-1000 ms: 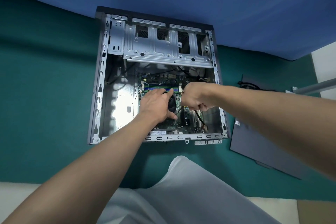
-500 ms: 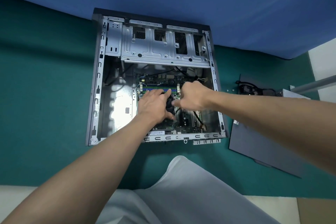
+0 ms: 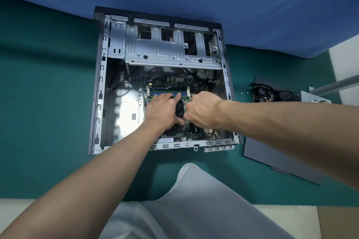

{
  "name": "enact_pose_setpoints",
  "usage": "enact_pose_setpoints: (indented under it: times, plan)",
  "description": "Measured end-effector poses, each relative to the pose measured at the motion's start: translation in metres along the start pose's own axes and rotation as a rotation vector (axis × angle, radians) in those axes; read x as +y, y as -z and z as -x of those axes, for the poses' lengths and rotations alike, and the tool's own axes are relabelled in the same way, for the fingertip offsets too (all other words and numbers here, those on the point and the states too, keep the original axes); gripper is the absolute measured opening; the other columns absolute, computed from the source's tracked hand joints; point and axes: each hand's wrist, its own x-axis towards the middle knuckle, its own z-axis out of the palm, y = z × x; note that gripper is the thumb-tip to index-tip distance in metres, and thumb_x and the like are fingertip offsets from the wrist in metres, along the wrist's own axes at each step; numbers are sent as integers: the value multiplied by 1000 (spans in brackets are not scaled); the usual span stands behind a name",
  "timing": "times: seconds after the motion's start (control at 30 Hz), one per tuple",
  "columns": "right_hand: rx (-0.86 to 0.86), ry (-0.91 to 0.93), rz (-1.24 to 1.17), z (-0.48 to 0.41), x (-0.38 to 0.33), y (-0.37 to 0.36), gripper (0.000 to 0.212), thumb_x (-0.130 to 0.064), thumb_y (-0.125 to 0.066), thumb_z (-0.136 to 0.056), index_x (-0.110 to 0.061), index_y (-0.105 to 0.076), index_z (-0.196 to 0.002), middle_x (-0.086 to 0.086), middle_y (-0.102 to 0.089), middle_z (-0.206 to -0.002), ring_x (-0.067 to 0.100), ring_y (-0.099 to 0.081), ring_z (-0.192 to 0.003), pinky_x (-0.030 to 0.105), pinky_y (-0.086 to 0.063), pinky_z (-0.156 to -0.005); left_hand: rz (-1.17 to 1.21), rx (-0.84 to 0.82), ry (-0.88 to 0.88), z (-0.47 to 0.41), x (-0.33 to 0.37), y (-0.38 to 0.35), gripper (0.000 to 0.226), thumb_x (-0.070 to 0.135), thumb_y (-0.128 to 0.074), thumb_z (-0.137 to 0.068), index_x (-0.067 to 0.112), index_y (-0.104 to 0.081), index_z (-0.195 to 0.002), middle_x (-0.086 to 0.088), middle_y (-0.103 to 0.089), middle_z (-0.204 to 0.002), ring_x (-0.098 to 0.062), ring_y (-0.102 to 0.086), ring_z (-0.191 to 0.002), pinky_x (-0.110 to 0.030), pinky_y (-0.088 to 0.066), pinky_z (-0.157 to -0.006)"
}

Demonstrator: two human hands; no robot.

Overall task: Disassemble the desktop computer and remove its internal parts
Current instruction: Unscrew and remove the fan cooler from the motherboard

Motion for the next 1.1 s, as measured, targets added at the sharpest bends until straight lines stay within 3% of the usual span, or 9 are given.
enact_pose_setpoints:
  times: [0.07, 0.2, 0.37, 0.5, 0.63, 0.7, 0.9, 1.0, 1.1]
  plan:
    - [17, -116, -234, 0, 6, 5, 11, -15, -49, -95, -11, -59, -92, 4, -60, -85, 30, -61, -80, 31, -38, -59, 4, 1, -4, 0, -1, 0, 107, 67, -72, -66, 30, -22, -152, -3, -31, -155, -22, -23, -144, -37, -15, -118]
    - [48, -489, -952, -8, 17, 1, 30, -18, -55, -89, -14, -56, -59, 7, -56, -60, 18, -52, -52, 23, -38, -44, -6, -2, 0, 1, -2, 0, 107, 68, -71, -66, 31, -21, -152, -3, -29, -156, -22, -22, -144, -37, -14, -118]
    - [-304, -871, -1503, -12, 13, 2, 22, -4, -38, -98, 2, -52, -114, 13, -60, -96, 16, -48, -52, 21, -36, -34, -24, -3, 12, 2, -1, 1, 107, 70, -68, -67, 31, -18, -153, -2, -27, -157, -22, -20, -145, -36, -13, -117]
    - [-177, -592, -882, -15, 6, 8, 24, -8, -46, -93, -2, -57, -113, 11, -63, -106, 24, -58, -83, 32, -51, -68, -29, -1, 7, 1, 0, 1, 106, 69, -69, -68, 31, -19, -153, -1, -28, -157, -21, -20, -145, -37, -13, -118]
    - [31, -36, -80, -2, 3, 7, 20, -20, -41, -99, -15, -60, -101, 8, -65, -101, 24, -49, -75, 32, -39, -60, -27, 2, -1, 1, 1, 1, 105, 71, -69, -65, 32, -24, -152, 0, -31, -155, -21, -23, -144, -37, -16, -118]
    - [64, 66, 53, -2, 6, 6, 23, -22, -39, -101, -16, -61, -99, 7, -65, -102, 23, -47, -74, 32, -37, -60, -20, 12, -2, 1, 0, 0, 103, 71, -70, -64, 29, -29, -149, -1, -33, -154, -21, -25, -143, -37, -16, -118]
    - [60, -425, -767, -18, 20, 1, 29, -10, -58, -87, -11, -41, -63, 7, -42, -70, 27, -55, -66, 26, -37, -50, -36, 8, 1, 0, -1, -1, 103, 70, -69, -67, 30, -25, -151, -2, -30, -156, -21, -22, -145, -37, -12, -119]
    - [-175, -836, -1434, -18, 24, -7, 20, -15, -48, -97, 0, -53, -85, 9, -57, -69, 10, -44, -41, 17, -31, -33, -16, -3, 15, 0, -1, -1, 107, 70, -69, -67, 31, -19, -153, -1, -27, -157, -19, -17, -146, -36, -9, -120]
    - [-444, -819, -1563, -12, 22, -8, 28, -6, -34, -99, -5, -49, -123, 12, -61, -83, 8, -33, -42, 16, -27, -31, -12, -16, 13, 0, -1, 0, 107, 70, -68, -67, 31, -17, -153, -1, -25, -158, -18, -16, -147, -37, -7, -120]
